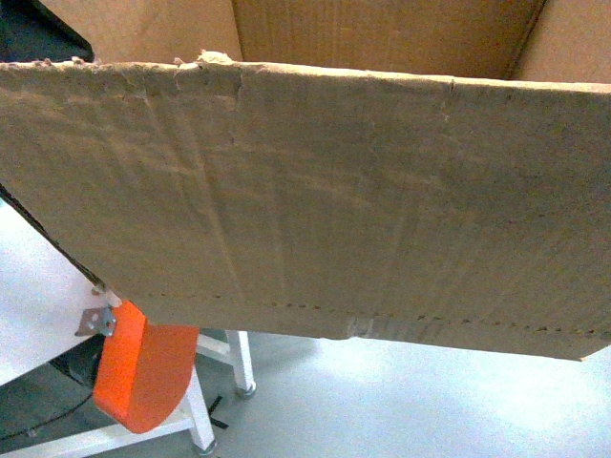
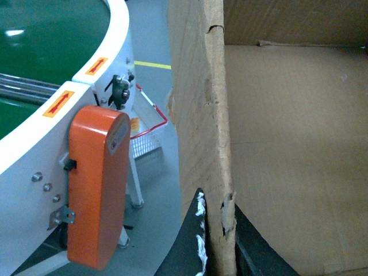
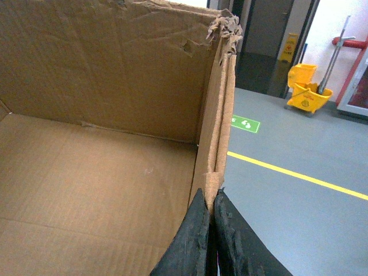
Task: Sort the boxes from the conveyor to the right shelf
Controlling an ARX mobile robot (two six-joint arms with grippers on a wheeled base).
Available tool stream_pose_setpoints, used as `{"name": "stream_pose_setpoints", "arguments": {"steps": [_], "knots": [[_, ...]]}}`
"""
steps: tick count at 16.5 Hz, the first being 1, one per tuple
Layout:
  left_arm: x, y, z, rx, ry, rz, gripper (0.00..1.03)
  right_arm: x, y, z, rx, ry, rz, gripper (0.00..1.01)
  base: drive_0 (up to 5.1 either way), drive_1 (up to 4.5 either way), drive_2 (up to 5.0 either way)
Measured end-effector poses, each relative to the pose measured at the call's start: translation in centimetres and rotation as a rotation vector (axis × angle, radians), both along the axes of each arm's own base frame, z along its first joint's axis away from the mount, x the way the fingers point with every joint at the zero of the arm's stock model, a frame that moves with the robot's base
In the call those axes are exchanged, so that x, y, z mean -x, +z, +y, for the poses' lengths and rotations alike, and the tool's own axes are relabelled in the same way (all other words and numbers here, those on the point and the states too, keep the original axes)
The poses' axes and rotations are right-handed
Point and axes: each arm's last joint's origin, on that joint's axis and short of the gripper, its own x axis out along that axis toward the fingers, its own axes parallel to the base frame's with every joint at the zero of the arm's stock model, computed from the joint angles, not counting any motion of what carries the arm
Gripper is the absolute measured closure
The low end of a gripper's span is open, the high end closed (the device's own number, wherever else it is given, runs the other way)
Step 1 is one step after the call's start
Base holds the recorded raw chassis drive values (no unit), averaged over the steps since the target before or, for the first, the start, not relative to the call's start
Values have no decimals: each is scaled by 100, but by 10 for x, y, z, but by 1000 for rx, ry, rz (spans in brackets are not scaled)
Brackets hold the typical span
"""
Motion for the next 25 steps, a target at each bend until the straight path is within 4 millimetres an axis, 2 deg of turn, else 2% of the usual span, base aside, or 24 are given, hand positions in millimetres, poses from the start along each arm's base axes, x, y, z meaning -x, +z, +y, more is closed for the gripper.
{"name": "stream_pose_setpoints", "arguments": {"steps": [25], "knots": [[0, 0, 0, 0, 0, 0, 101, 0, 0, 0, 0, 0, 0, 99, -164, -164, -164]]}}
